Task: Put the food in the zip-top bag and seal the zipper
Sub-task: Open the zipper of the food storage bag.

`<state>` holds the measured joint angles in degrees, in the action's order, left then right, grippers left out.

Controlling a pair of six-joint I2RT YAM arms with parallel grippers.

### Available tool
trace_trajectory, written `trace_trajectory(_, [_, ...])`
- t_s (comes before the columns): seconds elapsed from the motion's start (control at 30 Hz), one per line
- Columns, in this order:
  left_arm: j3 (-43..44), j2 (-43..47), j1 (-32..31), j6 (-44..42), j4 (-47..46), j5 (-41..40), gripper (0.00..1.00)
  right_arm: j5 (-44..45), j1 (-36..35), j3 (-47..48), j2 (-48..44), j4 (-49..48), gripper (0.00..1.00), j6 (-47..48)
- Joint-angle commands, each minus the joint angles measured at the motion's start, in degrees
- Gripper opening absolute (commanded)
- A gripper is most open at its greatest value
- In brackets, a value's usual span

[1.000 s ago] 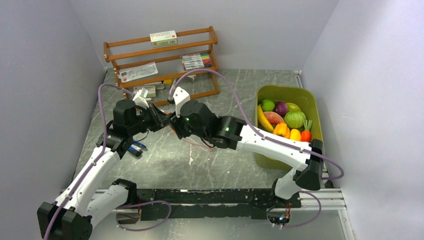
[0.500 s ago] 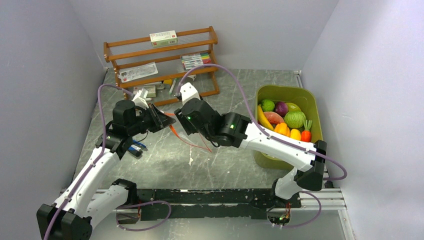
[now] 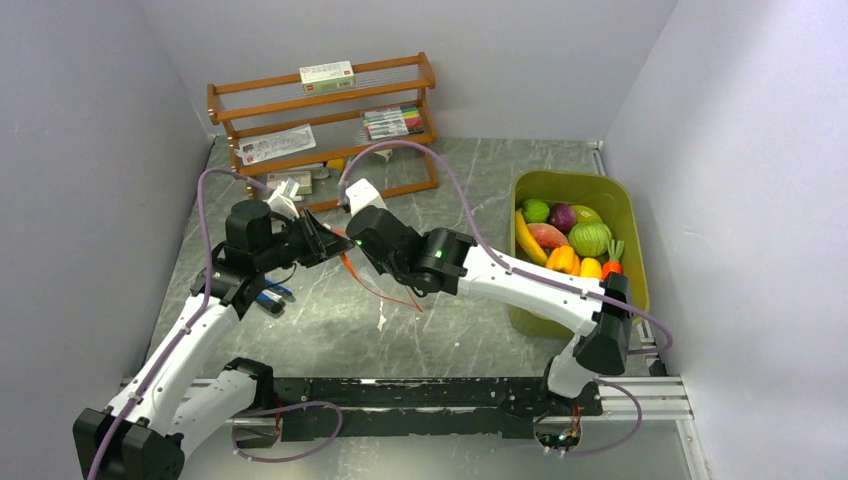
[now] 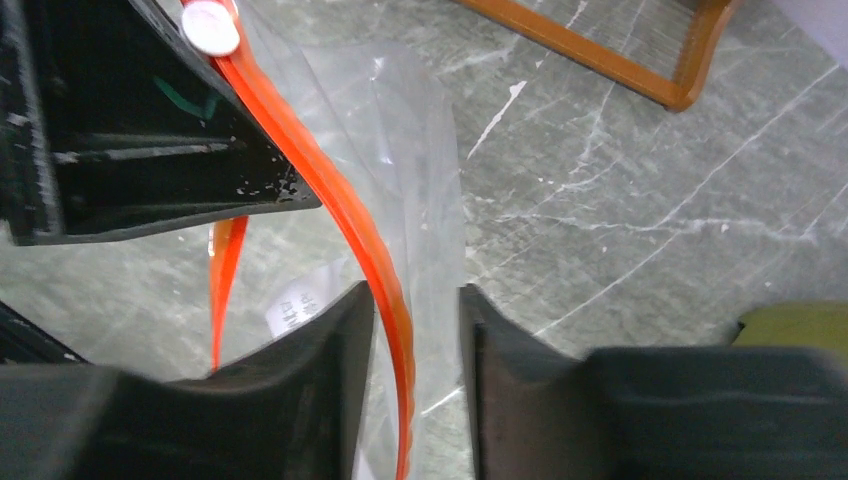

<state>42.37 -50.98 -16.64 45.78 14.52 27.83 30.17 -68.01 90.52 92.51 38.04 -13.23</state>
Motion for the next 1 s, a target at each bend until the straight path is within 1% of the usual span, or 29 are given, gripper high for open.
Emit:
trace_trajectory(0.0, [3.0,0.8,0.5,-1.9,0.7,3.2,0.07,0.7,2.0,-0.6,-0.5,-0.4,0.1,-1.7])
trace_trajectory(0.03, [3.5,0.7,0.5,-3.0,1.9,3.3,0.07,0.8,3.0,-0.8,-0.9,0.0,0.03,-2.1])
trace_trajectory(0.07, [4.3,0.4,0.5,-4.2,2.9,3.3,0.07,0.8,3.9,-0.9,-1.6,0.3,0.0,-2.5])
trace_trajectory(0.17, [7.8,-1.1,0.5,-8.7,7.9,3.0,0.07,0.3,7.0,-1.8,-4.0,1.0,0.0,-3.9])
trace_trajectory(0.27, [11.4,-3.0,0.6,-12.3,12.5,0.4,0.07,-0.2,9.4,-3.1,-6.8,1.1,0.0,-5.5])
trace_trajectory(0.4, [14.0,-3.7,0.6,-13.4,13.3,-1.3,0.07,-1.4,10.3,-4.6,-9.2,0.1,0.0,-7.5])
trace_trajectory(0.43, [14.3,-3.9,0.6,-13.1,12.9,-1.1,0.1,-2.2,10.3,-4.6,-9.5,-0.3,0.0,-8.1])
trace_trajectory(0.47, [14.5,-4.0,0.6,-12.5,12.0,-0.2,0.16,-3.4,10.3,-4.6,-9.6,-1.0,0.0,-8.6])
trace_trajectory(0.5, [14.6,-4.3,0.6,-12.0,10.9,1.4,0.23,-4.6,10.3,-4.8,-9.6,-1.9,0.0,-9.4])
trace_trajectory(0.53, [14.6,-4.5,0.6,-11.4,9.4,3.5,0.34,-6.0,10.3,-4.9,-9.6,-2.8,0.0,-10.4])
trace_trajectory(0.57, [14.7,-4.8,0.6,-10.7,7.8,5.7,0.43,-6.4,10.3,-4.9,-9.4,-3.3,0.0,-12.0])
trace_trajectory(0.67, [16.2,-5.9,0.6,-9.1,5.4,10.6,0.62,-4.3,10.3,-4.2,-8.1,-2.9,0.0,-17.8])
trace_trajectory(0.73, [17.6,-5.7,0.6,-9.7,5.2,11.6,0.67,-1.0,10.3,-3.2,-7.0,-1.7,0.0,-20.1])
trace_trajectory(0.77, [18.1,-5.0,0.6,-10.3,5.0,11.4,0.71,0.5,10.3,-2.5,-6.4,-1.2,0.0,-22.0])
trace_trajectory(0.87, [18.3,-3.5,0.6,-11.4,4.0,10.3,0.8,2.8,10.3,-0.7,-4.7,-0.5,0.0,-25.0])
trace_trajectory(0.97, [17.5,-3.4,0.5,-10.8,3.1,10.4,0.81,4.6,10.3,1.0,-3.2,-0.1,0.0,-28.1])
